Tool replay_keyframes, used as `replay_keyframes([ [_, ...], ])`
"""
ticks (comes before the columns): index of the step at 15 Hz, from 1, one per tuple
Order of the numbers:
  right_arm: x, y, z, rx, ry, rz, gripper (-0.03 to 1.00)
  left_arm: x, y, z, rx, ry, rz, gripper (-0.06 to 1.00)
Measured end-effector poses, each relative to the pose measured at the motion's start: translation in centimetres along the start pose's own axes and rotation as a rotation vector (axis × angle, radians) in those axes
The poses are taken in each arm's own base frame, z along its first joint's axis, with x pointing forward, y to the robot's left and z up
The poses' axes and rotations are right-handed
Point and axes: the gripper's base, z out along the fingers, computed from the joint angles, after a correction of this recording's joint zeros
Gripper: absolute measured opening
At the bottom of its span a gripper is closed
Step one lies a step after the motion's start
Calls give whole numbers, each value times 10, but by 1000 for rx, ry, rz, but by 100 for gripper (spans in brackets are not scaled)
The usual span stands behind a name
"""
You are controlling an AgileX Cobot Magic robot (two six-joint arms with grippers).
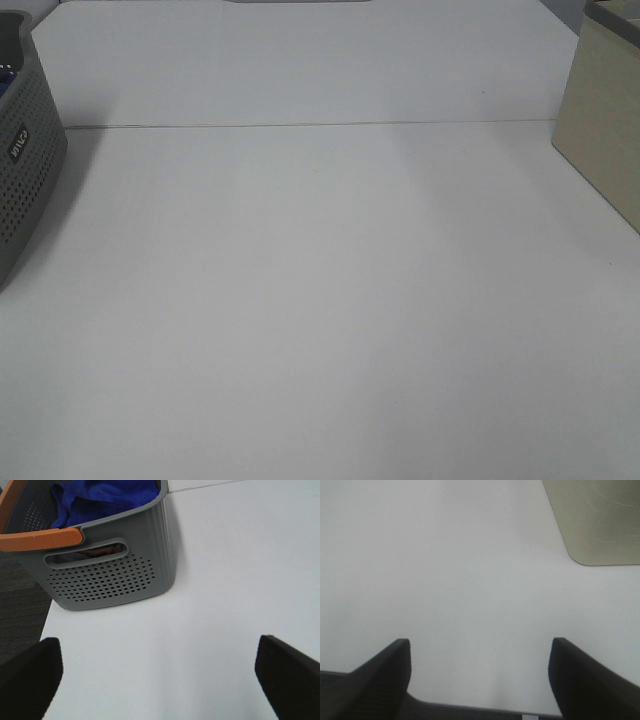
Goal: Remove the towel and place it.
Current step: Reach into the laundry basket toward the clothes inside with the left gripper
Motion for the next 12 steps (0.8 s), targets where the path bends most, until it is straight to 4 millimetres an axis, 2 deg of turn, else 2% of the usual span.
replay_keyframes([
  [12,0,0,0,0,0,0,75,0,0,0,0,0,0,99],
])
